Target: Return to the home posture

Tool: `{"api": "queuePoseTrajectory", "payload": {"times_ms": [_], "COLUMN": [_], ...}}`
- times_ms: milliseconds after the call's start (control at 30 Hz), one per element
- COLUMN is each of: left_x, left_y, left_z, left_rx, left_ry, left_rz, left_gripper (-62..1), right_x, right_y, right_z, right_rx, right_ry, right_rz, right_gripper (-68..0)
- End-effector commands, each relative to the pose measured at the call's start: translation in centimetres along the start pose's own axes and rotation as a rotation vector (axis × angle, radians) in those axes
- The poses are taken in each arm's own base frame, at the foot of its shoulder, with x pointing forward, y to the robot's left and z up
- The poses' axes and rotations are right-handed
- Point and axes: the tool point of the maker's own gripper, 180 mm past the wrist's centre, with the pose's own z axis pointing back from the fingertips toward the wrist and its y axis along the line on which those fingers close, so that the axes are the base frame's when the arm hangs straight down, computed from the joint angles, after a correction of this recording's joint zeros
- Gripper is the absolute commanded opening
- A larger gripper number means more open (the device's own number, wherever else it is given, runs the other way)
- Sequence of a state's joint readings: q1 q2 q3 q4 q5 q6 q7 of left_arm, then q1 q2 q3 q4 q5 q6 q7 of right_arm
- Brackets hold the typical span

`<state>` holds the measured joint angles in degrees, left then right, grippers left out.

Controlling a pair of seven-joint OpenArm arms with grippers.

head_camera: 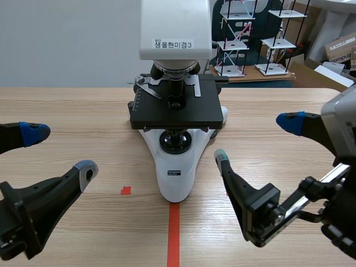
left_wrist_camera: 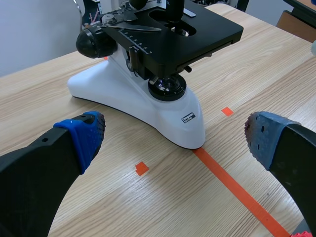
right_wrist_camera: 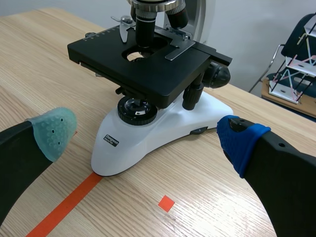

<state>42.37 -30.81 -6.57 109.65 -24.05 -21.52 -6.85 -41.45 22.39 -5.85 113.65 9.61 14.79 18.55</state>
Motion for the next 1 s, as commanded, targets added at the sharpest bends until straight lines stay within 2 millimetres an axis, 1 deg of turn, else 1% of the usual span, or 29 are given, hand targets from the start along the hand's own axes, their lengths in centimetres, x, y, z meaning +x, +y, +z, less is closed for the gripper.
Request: {"api": "queuePoseTrajectory", "payload": {"times_ms": [0, 167, 967], "left_x": [0.57, 0.58, 0.58], "left_y": [-0.08, -0.08, -0.08], "left_z": [0.04, 0.04, 0.04], "left_rx": [0.000, 0.000, 0.000], "left_ry": [-0.021, -0.021, -0.021], "left_rz": [0.003, 0.003, 0.003], "left_gripper": [-1.3, -1.3, -1.3], "right_x": [1.14, 0.83, 0.92], "right_y": [-0.38, -0.39, -0.40], "right_z": [-0.25, -0.26, -0.26], "right_rx": [-0.005, -0.006, -0.006], "right_ry": [-0.038, -0.021, -0.025], "right_rz": [0.010, 0.010, 0.010], "right_gripper": [-5.0, -5.0, -5.8]}}
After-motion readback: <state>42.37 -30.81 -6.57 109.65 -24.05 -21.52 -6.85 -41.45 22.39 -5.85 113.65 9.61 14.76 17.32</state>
